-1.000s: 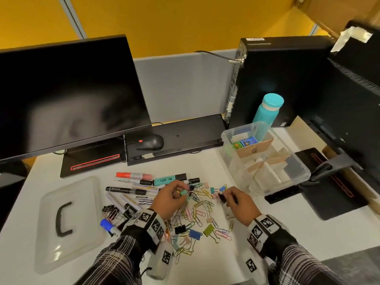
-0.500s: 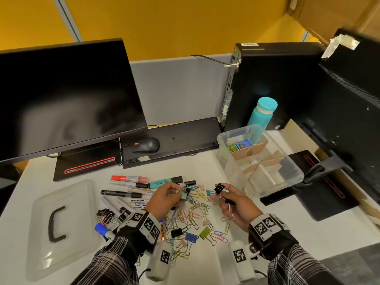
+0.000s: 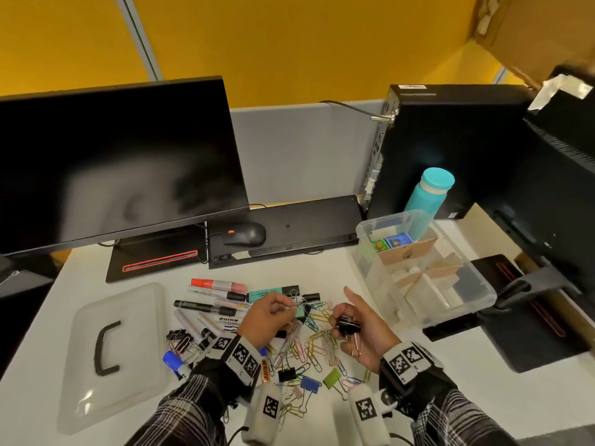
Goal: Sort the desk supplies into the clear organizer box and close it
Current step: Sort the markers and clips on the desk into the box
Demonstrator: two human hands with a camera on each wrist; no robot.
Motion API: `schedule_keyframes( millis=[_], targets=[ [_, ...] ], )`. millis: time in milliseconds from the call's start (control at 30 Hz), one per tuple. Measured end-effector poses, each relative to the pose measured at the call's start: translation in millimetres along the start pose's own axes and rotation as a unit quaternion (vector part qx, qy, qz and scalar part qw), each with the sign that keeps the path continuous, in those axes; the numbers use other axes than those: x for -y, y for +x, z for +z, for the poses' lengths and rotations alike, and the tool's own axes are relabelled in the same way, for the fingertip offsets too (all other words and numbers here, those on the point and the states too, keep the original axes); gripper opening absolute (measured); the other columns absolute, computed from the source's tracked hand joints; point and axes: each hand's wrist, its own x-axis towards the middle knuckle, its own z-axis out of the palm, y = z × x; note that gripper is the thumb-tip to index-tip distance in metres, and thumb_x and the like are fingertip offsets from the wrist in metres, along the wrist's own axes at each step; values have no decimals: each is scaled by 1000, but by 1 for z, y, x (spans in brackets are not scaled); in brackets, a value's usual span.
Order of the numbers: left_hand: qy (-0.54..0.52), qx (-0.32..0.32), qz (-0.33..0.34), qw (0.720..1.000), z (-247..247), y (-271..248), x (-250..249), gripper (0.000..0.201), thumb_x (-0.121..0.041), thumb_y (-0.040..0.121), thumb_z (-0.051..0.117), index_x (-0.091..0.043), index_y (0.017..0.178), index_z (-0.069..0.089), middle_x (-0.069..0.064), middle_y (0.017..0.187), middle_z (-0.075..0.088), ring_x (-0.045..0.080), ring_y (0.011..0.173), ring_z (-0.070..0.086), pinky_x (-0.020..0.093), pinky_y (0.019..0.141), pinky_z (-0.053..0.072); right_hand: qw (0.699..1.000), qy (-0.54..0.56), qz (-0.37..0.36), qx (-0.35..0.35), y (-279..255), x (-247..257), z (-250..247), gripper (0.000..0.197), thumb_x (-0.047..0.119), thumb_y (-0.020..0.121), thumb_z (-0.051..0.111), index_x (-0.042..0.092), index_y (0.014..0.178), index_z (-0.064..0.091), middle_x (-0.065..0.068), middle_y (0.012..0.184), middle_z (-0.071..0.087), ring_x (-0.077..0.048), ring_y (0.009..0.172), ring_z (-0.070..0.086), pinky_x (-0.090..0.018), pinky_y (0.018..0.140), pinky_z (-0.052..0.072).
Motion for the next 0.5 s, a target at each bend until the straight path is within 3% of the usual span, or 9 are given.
schedule_keyframes(
  millis=[100, 233, 400, 500],
  targets=[
    [-99, -4, -14, 995, 1, 0, -6, 11, 3, 85, 62, -3, 87, 53, 13, 81, 66, 21, 72, 69, 26, 63, 59, 991, -132, -18, -27, 4, -2, 0, 23, 27, 83, 68, 13, 70, 54, -5, 68, 55, -13, 53, 50, -18, 33, 31],
    [-138, -13, -12, 990, 1, -1, -11, 11, -3, 86, 64, -2, 89, 53, 14, 84, 66, 23, 75, 70, 27, 63, 59, 920, -390, -34, -26, 8, -3, 3, 32, 35, 79, 73, 20, 57, 55, 5, 58, 56, -7, 48, 48, -18, 40, 35],
    [-64, -31, 31, 997, 2, 1, -10, 13, -6, 82, 69, -7, 80, 57, 12, 88, 71, 18, 82, 66, 23, 72, 54, 891, -435, -122, -33, 16, -5, 17, 25, 35, 84, 68, 15, 70, 62, 13, 47, 51, 2, 40, 42, -9, 38, 30],
    [-69, -27, 52, 996, 5, 2, -9, 14, 1, 80, 69, -2, 80, 55, 10, 85, 72, 15, 80, 69, 21, 72, 55, 880, -443, -164, -52, 26, -2, 23, 24, 33, 90, 59, 14, 81, 70, 10, 54, 55, 1, 50, 45, -11, 50, 36]
  ],
)
